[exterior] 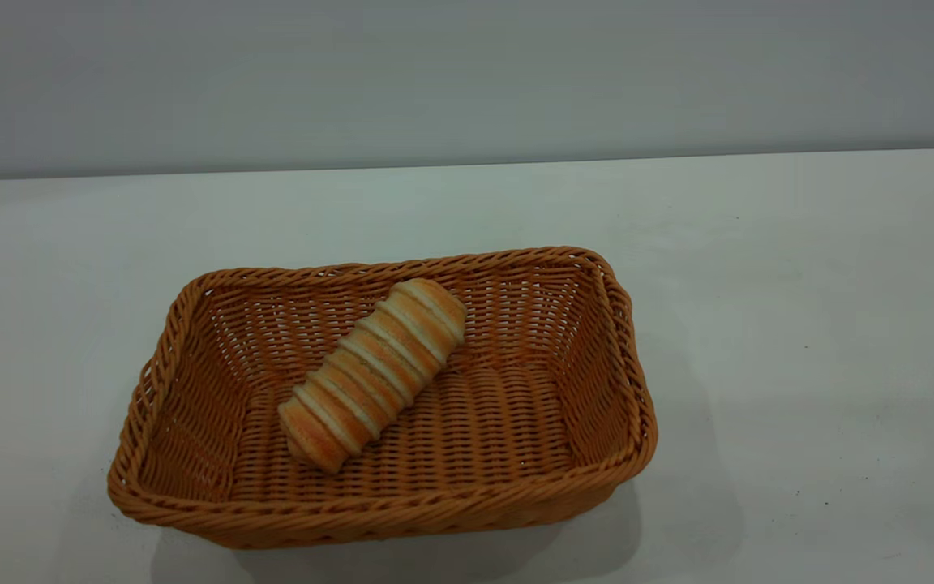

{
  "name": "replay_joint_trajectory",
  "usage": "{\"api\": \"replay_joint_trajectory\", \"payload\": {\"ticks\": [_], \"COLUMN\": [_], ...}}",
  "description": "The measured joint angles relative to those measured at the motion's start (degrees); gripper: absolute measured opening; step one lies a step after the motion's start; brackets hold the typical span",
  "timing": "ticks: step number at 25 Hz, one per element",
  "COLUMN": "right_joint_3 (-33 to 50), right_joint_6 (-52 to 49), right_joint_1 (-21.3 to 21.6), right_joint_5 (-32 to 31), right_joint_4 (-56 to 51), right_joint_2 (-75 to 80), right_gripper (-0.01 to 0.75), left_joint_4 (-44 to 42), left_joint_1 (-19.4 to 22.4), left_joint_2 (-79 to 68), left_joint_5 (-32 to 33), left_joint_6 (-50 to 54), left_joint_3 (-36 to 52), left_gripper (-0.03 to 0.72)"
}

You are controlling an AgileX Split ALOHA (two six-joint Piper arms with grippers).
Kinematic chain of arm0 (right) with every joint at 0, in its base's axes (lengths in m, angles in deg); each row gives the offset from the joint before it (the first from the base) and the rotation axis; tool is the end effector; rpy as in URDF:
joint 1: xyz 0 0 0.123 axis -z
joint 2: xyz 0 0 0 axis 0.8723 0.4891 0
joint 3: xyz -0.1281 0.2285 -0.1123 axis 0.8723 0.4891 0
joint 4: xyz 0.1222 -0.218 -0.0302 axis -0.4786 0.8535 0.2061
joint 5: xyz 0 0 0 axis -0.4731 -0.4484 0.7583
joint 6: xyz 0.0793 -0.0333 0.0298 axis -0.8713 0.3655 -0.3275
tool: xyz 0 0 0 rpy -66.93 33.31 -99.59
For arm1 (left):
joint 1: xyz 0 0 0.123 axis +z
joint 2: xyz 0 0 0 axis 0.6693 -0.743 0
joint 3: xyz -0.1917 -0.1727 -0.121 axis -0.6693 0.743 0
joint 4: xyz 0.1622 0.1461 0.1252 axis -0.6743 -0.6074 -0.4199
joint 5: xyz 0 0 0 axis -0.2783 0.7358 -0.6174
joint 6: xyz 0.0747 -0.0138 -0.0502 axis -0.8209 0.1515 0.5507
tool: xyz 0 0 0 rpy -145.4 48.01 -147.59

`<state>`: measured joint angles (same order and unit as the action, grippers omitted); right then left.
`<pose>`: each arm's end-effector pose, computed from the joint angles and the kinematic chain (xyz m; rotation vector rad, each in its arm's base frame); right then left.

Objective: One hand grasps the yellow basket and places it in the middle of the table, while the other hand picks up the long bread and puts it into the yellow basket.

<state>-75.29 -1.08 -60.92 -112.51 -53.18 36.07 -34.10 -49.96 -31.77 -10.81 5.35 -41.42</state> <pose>0.0079 0.0034 0.2669 -0.0045 2.2091 0.0532 -0.0133 -0.0109 0.2693 0.4411 2.0638 -0.1086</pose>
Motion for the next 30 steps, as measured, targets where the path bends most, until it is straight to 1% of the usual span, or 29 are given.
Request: {"api": "replay_joint_trajectory", "payload": {"ticks": [2, 4, 7, 10, 14, 17, 19, 25, 30], "right_joint_3": [0.0, 0.0, 0.0, 0.0, 0.0, 0.0, 0.0, 0.0, 0.0], "right_joint_6": [0.0, 0.0, 0.0, 0.0, 0.0, 0.0, 0.0, 0.0, 0.0], "right_joint_1": [3.6, 5.4, 5.9, 6.0, 5.8, 4.4, 3.6, 3.3, -0.7], "right_joint_5": [0.0, 0.0, 0.0, 0.0, 0.0, 0.0, 0.0, 0.0, 0.0], "right_joint_4": [0.0, 0.0, 0.0, 0.0, 0.0, 0.0, 0.0, 0.0, 0.0], "right_joint_2": [0.0, 0.0, 0.0, 0.0, 0.0, 0.0, 0.0, 0.0, 0.0], "right_gripper": [0.237, 0.237, 0.237, 0.238, 0.238, 0.238, 0.238, 0.238, 0.238], "left_joint_4": [0.0, 0.0, 0.0, 0.0, 0.0, 0.0, 0.0, 0.0, 0.0], "left_joint_1": [4.8, 9.8, 15.5, 18.4, 18.9, 18.8, 18.5, 16.3, 16.3], "left_joint_2": [0.0, 0.0, 0.0, 0.0, 0.0, 0.0, 0.0, 0.0, 0.0], "left_joint_5": [0.0, 0.0, 0.0, 0.0, 0.0, 0.0, 0.0, 0.0, 0.0], "left_joint_6": [0.0, 0.0, 0.0, 0.0, 0.0, 0.0, 0.0, 0.0, 0.0], "left_joint_3": [0.0, 0.0, 0.0, 0.0, 0.0, 0.0, 0.0, 0.0, 0.0], "left_gripper": [0.365, 0.365, 0.365, 0.365, 0.365, 0.365, 0.365, 0.365, 0.365]}}
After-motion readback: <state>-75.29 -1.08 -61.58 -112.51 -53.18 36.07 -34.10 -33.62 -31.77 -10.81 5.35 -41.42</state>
